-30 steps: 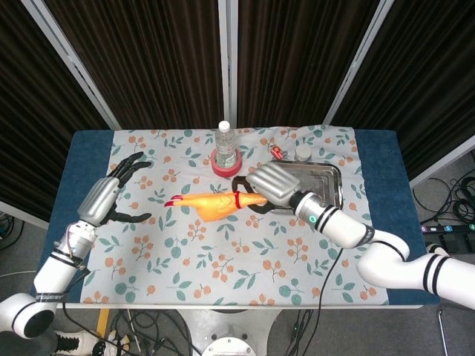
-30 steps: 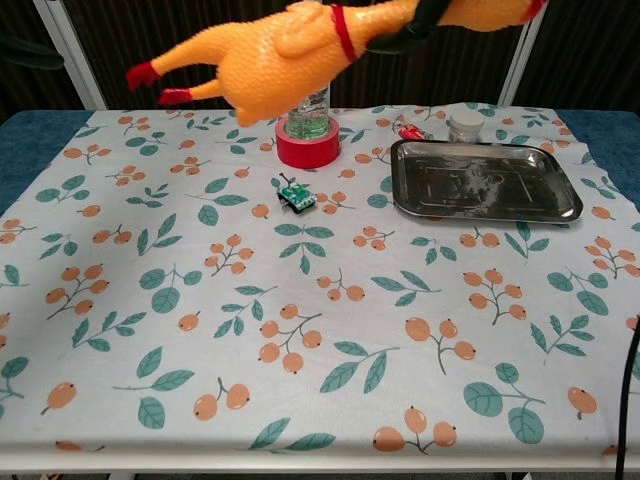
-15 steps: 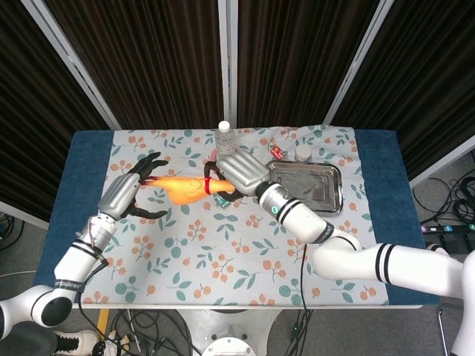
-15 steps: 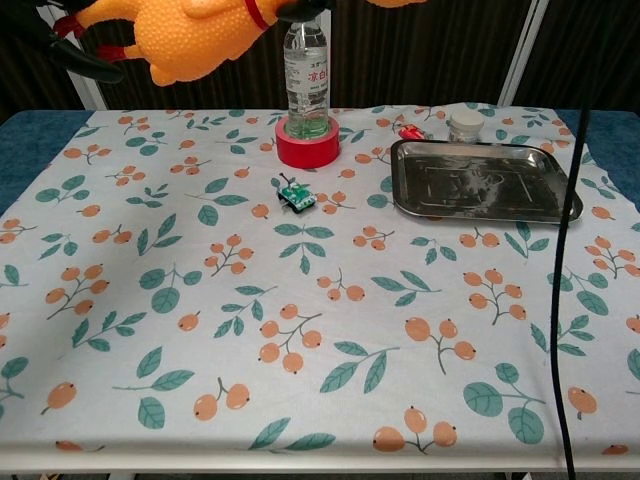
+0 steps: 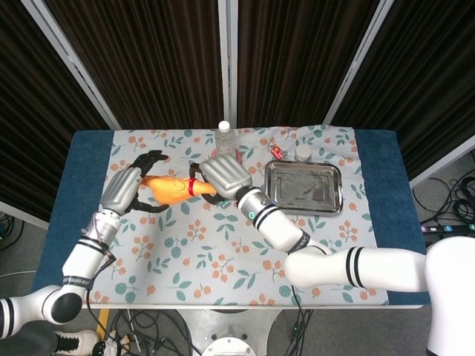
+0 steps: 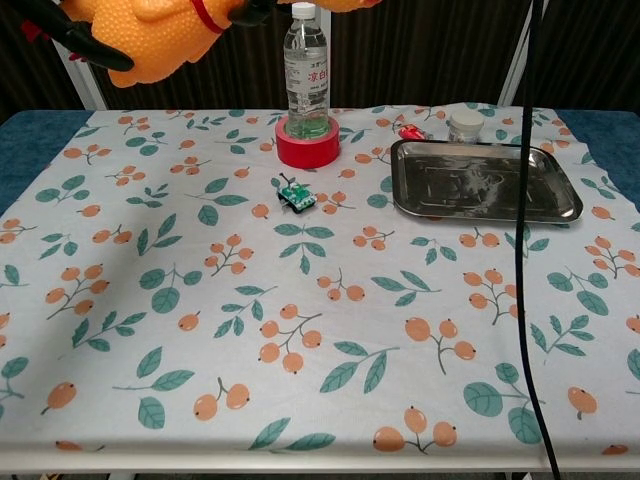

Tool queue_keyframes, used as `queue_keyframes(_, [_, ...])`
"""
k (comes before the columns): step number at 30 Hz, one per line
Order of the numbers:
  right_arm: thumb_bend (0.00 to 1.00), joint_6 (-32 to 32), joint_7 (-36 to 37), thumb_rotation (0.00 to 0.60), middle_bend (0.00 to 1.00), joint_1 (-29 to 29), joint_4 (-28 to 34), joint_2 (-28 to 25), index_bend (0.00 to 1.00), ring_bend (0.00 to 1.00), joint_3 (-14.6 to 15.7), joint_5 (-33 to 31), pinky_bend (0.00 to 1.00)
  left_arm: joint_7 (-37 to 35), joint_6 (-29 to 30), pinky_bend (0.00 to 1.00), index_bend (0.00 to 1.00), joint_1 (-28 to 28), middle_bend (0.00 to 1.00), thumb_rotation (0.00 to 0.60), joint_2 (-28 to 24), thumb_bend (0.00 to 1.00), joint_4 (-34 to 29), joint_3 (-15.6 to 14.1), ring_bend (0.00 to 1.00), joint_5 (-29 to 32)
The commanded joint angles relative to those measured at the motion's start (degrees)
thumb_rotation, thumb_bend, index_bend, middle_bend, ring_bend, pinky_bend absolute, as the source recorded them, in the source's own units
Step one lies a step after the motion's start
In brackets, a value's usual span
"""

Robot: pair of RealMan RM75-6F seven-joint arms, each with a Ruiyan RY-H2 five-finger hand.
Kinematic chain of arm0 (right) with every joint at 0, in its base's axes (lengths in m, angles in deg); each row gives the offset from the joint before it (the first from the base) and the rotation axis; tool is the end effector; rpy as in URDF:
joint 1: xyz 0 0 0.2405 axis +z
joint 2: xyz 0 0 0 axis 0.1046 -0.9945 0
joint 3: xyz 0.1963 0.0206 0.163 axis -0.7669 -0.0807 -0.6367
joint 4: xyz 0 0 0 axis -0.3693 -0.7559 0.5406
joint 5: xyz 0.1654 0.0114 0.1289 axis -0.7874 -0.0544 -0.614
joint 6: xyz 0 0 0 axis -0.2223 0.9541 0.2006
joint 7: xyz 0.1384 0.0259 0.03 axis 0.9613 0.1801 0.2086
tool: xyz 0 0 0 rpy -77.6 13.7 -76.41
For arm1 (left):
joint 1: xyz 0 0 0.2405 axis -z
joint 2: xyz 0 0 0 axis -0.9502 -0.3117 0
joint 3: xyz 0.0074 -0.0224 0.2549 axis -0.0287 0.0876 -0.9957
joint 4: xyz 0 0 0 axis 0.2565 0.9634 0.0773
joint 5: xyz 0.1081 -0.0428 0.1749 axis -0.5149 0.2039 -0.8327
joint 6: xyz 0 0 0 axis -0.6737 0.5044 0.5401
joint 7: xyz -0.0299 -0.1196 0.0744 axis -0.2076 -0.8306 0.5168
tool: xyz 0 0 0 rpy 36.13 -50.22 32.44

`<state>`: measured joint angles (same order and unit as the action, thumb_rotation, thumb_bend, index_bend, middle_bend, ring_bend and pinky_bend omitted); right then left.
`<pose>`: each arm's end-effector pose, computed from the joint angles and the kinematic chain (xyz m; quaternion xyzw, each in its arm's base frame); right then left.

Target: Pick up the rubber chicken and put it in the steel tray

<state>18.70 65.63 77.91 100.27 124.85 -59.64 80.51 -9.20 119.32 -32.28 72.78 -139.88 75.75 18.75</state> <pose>0.0813 -0.3866 0.0339 0.7799 -0.3872 0.3954 0.2926 -0.1235 0.3413 0.1012 -0.5883 -0.5323 -0.4802 0.3742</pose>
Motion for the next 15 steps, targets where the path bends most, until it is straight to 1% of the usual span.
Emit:
queue_keyframes(1, [0.93, 0.48, -0.15, 0.600, 0.68, 0.14, 0.19, 0.15, 0.82, 0.64, -0.05, -0.47, 0.92, 1.85, 0.68, 0.30, 0.27, 1.26, 0.25, 0.599, 1.18, 0.02, 0.49, 0.18, 0.19, 3.16])
queue_keyframes(5, [0.93, 0.68, 0.07, 0.600, 0.68, 0.11, 0.62, 0.31, 0.82, 0.64, -0.30, -1.19, 0.92, 2.27, 0.66, 0.34, 0.32, 1.92, 0.31, 0.599, 1.85, 0.02, 0.99, 0.46, 0.24, 5.73])
queue_keyframes(8, [0.93, 0.40, 0.66, 0.600, 0.68, -0.08, 0.54, 0.38, 0.82, 0.64, -0.58, -1.43, 0.92, 2.61, 1.95, 0.42, 0.40, 2.24, 0.38, 0.599, 2.91, 0.02, 1.72, 0.88, 0.32, 6.91])
queue_keyframes(10, [0.93, 0.54, 0.87, 0.600, 0.68, -0.21, 0.55, 0.58, 0.82, 0.64, -0.65, -1.43, 0.92, 2.86, 1.90, 0.45, 0.43, 2.58, 0.42, 0.599, 3.37, 0.04, 2.30, 0.96, 0.36, 7.85])
queue_keyframes(12, [0.93, 0.21, 1.40, 0.600, 0.68, -0.42, 0.73, 0.57, 0.82, 0.64, -0.84, -1.56, 0.92, 2.37, 2.17, 0.48, 0.47, 2.69, 0.45, 0.553, 3.98, 0.09, 3.02, 1.34, 0.39, 8.33])
queue_keyframes(13, [0.93, 0.15, 1.50, 0.600, 0.68, -0.51, 0.76, 0.57, 0.82, 0.64, -0.83, -1.45, 0.92, 2.00, 2.61, 0.50, 0.51, 2.63, 0.49, 0.508, 4.43, 0.14, 3.38, 1.54, 0.42, 8.34])
queue_keyframes(14, [0.93, 0.13, 1.56, 0.600, 0.68, -0.60, 0.75, 0.59, 0.82, 0.64, -0.77, -1.32, 0.92, 1.77, 3.02, 0.52, 0.54, 2.60, 0.52, 0.481, 4.88, 0.18, 3.83, 1.66, 0.45, 8.22])
queue_keyframes(15, [0.93, 0.14, 1.61, 0.600, 0.68, -0.70, 0.67, 0.62, 0.82, 0.64, -0.70, -1.23, 0.92, 1.59, 3.49, 0.55, 0.57, 2.57, 0.56, 0.471, 5.37, 0.21, 4.36, 1.76, 0.48, 8.00])
